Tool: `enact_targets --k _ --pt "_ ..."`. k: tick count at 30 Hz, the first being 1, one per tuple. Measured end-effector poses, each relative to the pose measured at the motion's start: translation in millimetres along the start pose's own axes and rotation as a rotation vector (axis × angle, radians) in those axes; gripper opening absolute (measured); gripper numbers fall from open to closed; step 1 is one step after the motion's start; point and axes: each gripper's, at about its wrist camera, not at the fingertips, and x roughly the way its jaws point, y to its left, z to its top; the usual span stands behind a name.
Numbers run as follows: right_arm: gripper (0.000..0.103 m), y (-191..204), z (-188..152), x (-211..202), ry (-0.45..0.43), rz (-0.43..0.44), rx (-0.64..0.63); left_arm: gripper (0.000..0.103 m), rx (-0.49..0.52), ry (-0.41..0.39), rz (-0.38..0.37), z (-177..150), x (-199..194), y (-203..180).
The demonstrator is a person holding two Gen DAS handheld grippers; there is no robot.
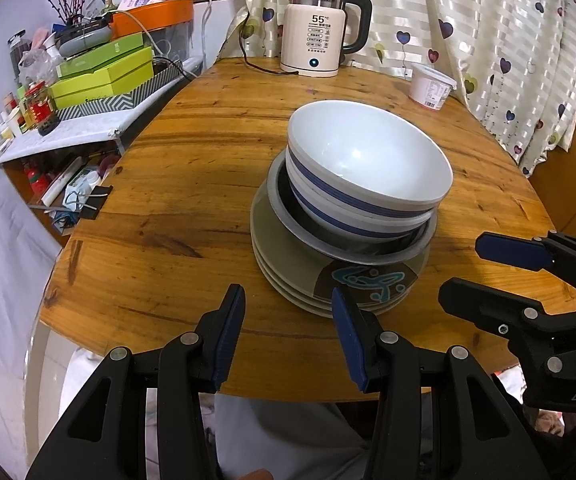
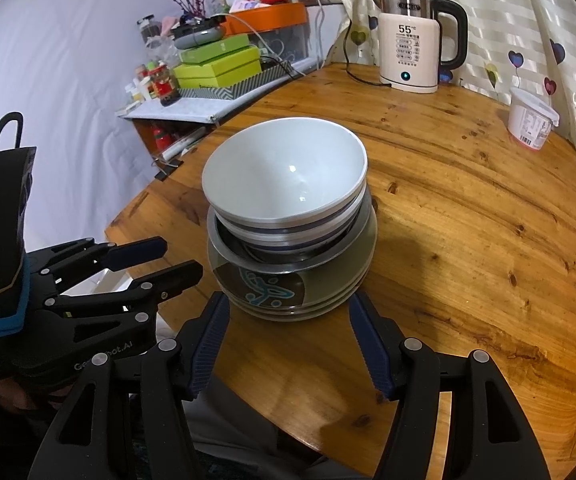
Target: Organize plates and bowls
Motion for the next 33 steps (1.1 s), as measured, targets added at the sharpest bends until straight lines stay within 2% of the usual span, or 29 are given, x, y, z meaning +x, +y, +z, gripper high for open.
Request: enact_targets --k 33 --pt "0.064 -2.3 -2.6 3.7 0.005 0.005 0.005 0.046 0.013 0.020 -0.014 -0.8 5.0 -6.4"
